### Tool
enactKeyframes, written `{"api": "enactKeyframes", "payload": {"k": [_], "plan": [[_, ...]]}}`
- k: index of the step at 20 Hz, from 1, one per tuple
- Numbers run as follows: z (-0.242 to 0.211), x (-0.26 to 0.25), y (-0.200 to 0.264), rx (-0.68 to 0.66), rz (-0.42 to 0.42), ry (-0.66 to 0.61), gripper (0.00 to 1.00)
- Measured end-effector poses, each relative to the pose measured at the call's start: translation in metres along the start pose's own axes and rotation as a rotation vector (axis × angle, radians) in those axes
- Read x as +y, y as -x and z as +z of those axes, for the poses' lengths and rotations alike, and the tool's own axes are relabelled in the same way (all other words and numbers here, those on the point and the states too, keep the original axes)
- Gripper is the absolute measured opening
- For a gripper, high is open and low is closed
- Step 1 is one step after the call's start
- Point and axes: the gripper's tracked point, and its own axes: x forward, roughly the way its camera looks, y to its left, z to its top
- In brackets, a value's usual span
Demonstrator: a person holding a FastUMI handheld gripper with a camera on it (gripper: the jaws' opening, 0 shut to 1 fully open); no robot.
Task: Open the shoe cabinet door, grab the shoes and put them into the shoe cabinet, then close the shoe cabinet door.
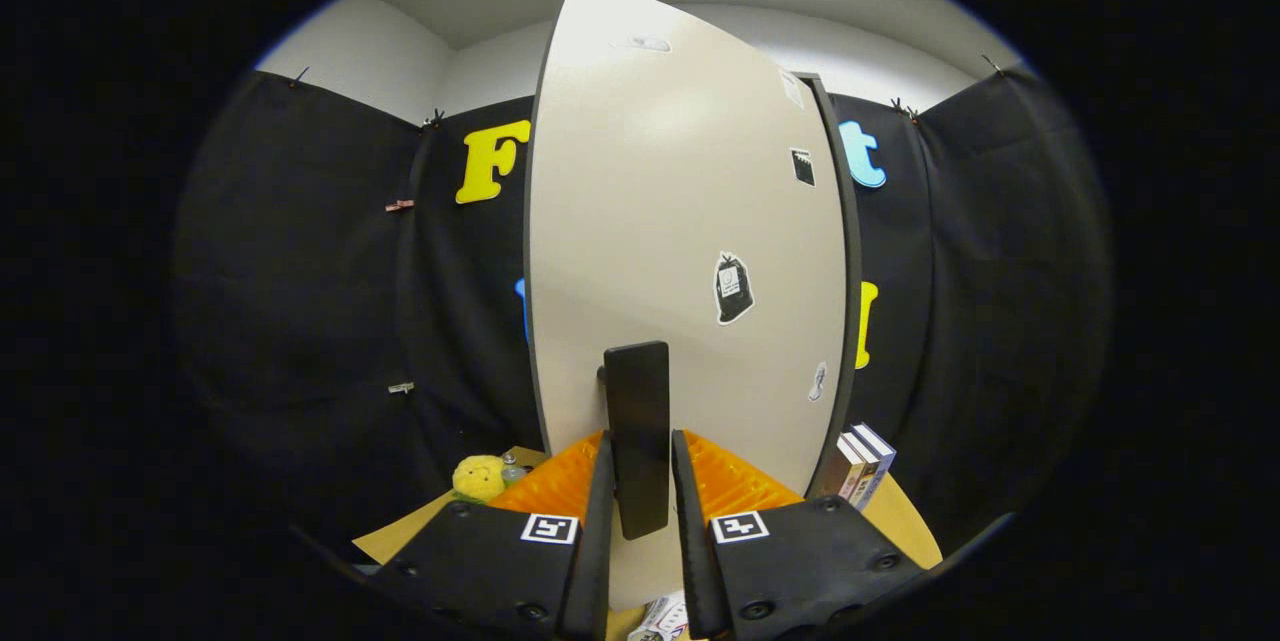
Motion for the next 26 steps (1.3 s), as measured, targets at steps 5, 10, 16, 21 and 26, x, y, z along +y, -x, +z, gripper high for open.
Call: {"api": "enactKeyframes", "payload": {"k": [5, 10, 16, 21, 26], "plan": [[0.002, -0.028, 0.023, -0.008, -0.03, -0.006, 0.34], [0.007, -0.055, 0.038, -0.015, -0.075, -0.004, 0.33], [0.016, -0.094, 0.047, -0.033, -0.163, -0.014, 0.33], [0.021, -0.14, 0.063, -0.05, -0.265, -0.008, 0.22], [0.027, -0.194, 0.086, -0.066, -0.349, -0.03, 0.22]]}}
